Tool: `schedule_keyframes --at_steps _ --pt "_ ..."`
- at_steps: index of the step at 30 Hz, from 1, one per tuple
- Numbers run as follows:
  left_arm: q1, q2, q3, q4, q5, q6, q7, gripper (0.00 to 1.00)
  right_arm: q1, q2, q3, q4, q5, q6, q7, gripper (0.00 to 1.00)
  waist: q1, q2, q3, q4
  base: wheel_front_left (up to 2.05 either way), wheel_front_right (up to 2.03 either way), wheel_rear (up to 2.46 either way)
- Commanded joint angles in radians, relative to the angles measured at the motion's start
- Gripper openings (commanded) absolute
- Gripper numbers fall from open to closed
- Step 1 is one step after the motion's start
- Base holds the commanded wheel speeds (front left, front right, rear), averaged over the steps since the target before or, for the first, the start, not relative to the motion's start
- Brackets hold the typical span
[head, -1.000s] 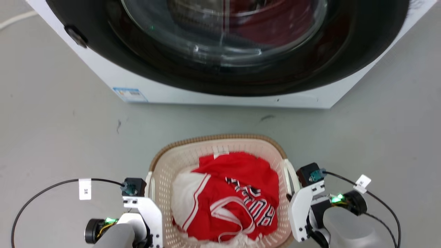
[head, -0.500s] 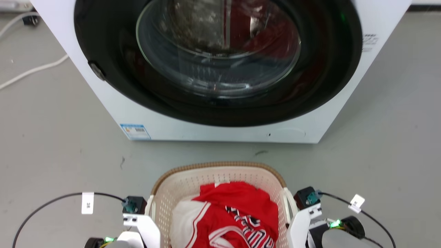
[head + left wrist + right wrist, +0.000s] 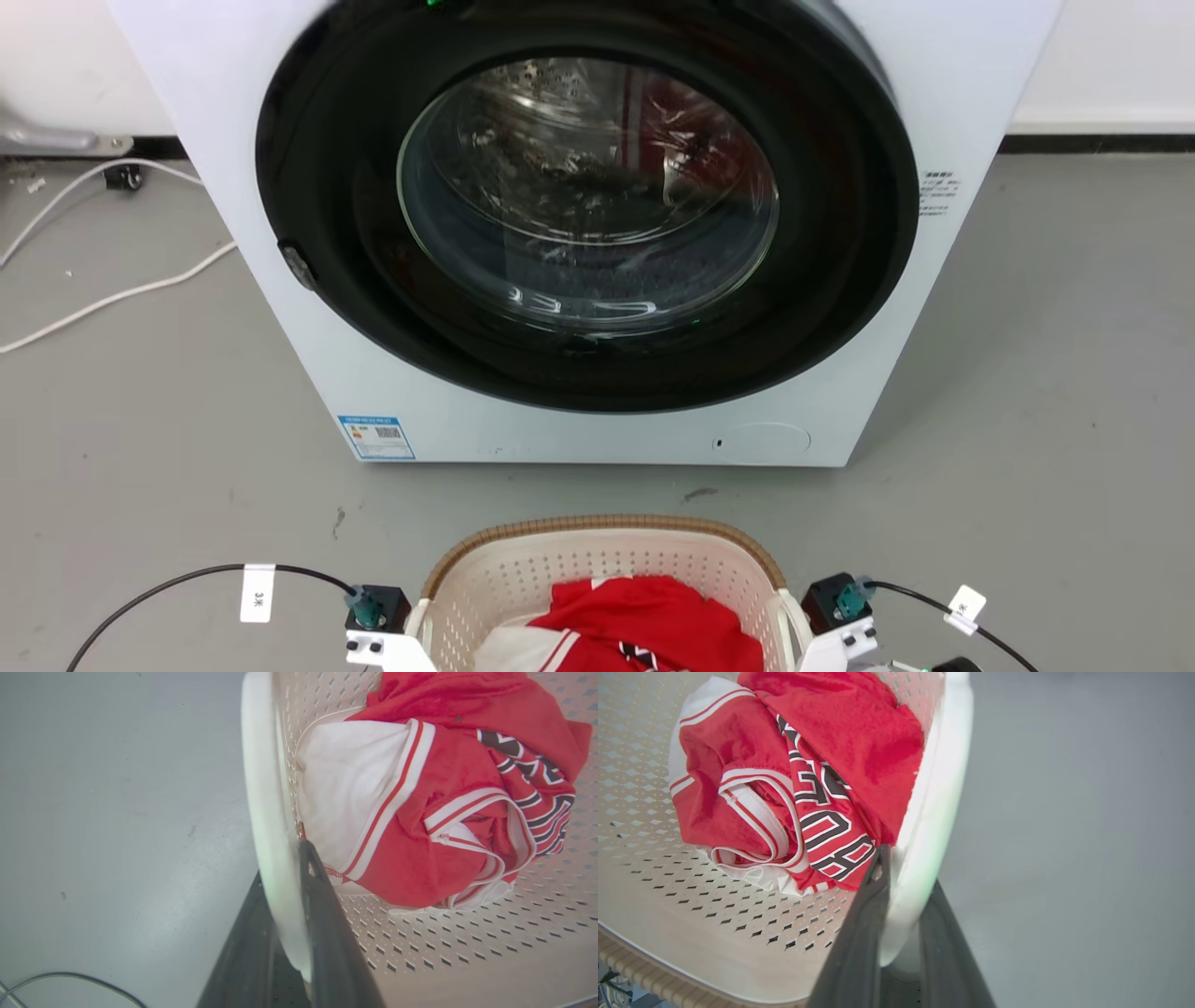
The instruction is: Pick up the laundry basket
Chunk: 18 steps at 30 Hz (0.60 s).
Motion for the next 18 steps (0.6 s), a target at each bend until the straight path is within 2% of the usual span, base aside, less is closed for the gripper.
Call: schedule_keyframes --at_steps 1,10,18 --pt "0.003 -0.014 -0.011 -0.018 -0.008 -0.007 0.004 0.00 0.011 0.018 0.012 -0.021 0.006 0.014 0.003 0.00 0.0001 -0.0001 -0.012 -0.001 0.00 0.00 0.00" --pt "0.002 0.000 -0.082 -0.030 -0.064 -0.007 0.049 0.00 0.008 0.001 0.059 -0.032 0.058 0.014 0.028 0.00 0.0001 -0.0001 -0.039 0.006 0.00 0.00 0.00" --pt "-0.008 0.008 -0.126 -0.026 -0.102 -0.007 0.027 0.00 0.002 -0.004 0.092 -0.028 0.091 0.014 0.016 0.00 0.0001 -0.0001 -0.049 0.013 0.00 0.00 0.00"
